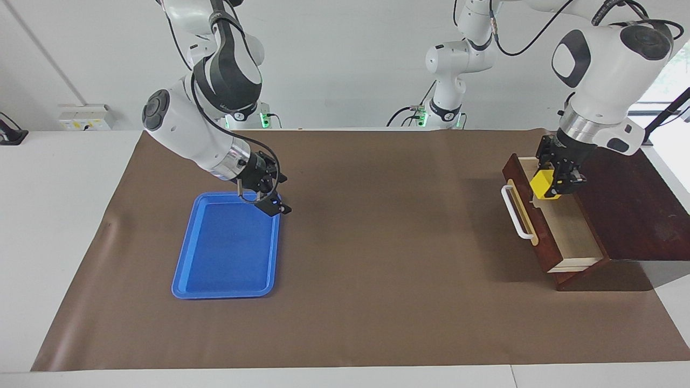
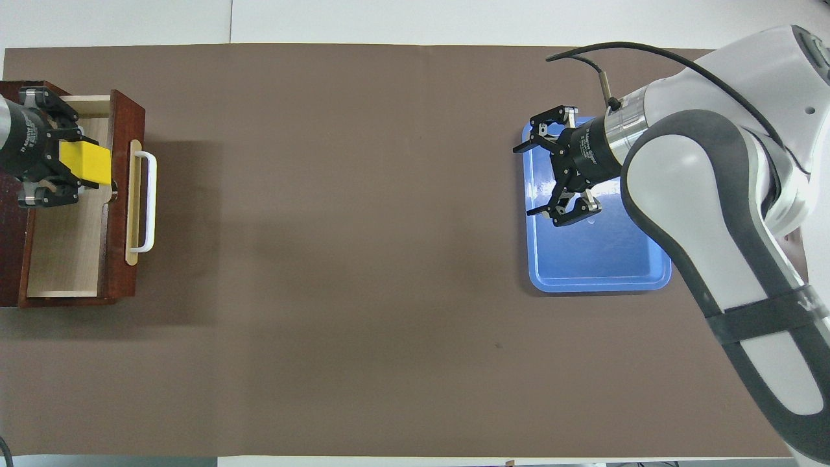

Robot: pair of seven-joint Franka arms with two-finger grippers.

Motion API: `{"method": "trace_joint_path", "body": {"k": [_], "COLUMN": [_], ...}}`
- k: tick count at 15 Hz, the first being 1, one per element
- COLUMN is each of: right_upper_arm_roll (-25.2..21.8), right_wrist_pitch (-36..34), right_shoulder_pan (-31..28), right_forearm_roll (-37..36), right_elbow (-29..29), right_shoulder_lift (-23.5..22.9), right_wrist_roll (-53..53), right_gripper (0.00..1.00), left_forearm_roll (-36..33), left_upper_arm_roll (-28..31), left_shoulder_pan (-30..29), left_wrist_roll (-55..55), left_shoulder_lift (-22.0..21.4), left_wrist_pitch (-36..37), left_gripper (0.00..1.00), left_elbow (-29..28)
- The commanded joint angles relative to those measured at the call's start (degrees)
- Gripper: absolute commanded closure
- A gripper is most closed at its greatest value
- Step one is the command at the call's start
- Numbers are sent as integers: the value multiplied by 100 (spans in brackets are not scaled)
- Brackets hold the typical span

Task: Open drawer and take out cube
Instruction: 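Lift the cube with the left gripper while the right gripper approaches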

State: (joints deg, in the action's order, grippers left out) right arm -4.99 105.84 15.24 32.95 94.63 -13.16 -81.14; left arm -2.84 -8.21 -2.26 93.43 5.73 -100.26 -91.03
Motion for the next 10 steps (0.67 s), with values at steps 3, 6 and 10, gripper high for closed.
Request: {"method": "trace_joint_path", "body": {"k": [3, 6, 10], "right_upper_arm_roll": [16, 16, 7], "right_wrist_pitch": [60, -10, -19], "right_shoulder_pan": [-73, -231, -276], "right_forearm_roll": [142, 150, 238], "right_elbow": [214, 257, 284], "right_shoulder_lift": [164, 173, 182], "right_wrist_roll": [116, 292, 371], "right_gripper": [0, 0, 0], "left_forearm_roll": [38, 47, 248], "left_upper_arm_roll": [29, 29, -14], "left_shoulder_pan": [708, 727, 762], "left_wrist_roll": [842, 914, 870], "left_shoulder_lift": [68, 60, 68], "left_wrist_pitch": [173, 103, -212], "left_gripper": [100, 100, 100], "left_elbow": [165, 139, 86]}}
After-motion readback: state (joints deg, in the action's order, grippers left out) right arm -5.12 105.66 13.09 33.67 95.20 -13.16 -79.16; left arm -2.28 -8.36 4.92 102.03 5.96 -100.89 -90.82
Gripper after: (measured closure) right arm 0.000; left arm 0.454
